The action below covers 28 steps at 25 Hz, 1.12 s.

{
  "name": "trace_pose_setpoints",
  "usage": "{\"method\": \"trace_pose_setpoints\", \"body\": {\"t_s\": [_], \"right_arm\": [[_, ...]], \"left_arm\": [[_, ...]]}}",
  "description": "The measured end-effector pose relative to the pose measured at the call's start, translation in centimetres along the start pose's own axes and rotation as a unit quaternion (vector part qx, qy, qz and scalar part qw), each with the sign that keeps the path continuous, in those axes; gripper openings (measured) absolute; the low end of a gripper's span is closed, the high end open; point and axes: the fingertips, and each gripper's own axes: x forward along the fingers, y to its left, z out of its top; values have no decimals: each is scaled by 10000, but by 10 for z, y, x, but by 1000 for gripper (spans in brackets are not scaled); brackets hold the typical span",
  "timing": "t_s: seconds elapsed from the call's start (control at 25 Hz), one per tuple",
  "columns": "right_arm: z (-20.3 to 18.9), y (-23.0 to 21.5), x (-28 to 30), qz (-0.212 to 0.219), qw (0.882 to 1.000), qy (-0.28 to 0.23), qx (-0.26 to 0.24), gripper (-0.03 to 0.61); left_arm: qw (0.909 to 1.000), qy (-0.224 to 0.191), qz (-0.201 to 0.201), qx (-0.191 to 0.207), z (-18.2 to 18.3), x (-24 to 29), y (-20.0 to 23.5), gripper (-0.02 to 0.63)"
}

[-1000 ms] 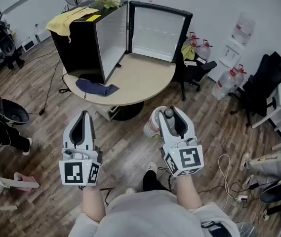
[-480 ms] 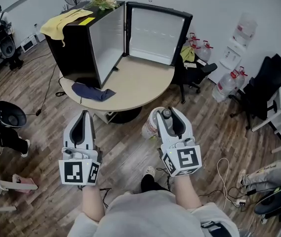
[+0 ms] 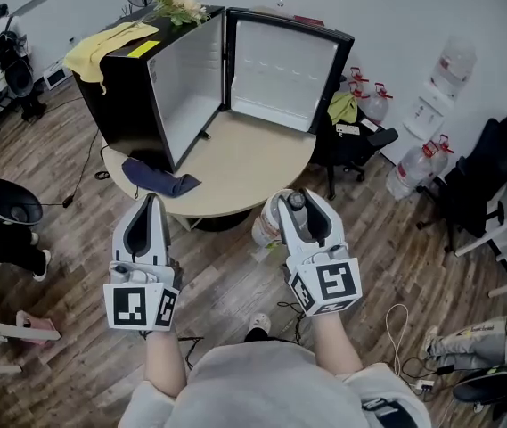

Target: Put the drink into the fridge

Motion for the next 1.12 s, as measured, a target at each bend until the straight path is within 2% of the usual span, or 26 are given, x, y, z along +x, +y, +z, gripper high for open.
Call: {"method": "trace_pose_setpoints", "body": {"t_s": [0.4, 0.64, 0.88, 1.12], "right_arm": [[-8, -49, 31, 349, 9994, -14, 48, 162], [-18, -64, 45, 436, 9990, 33, 120, 162], [-27, -70, 66, 495, 9987, 71, 136, 161], [-33, -75, 109, 446, 9988, 70, 163, 162]], "left_arm": [[9996, -22, 257, 60, -13, 49, -27, 8], [9995, 147, 213, 154, -25, 68, -41, 8], [9995, 234, 168, 116, -40, 88, -35, 8], [9995, 262, 103, 118, -54, 125, -11, 8]]}}
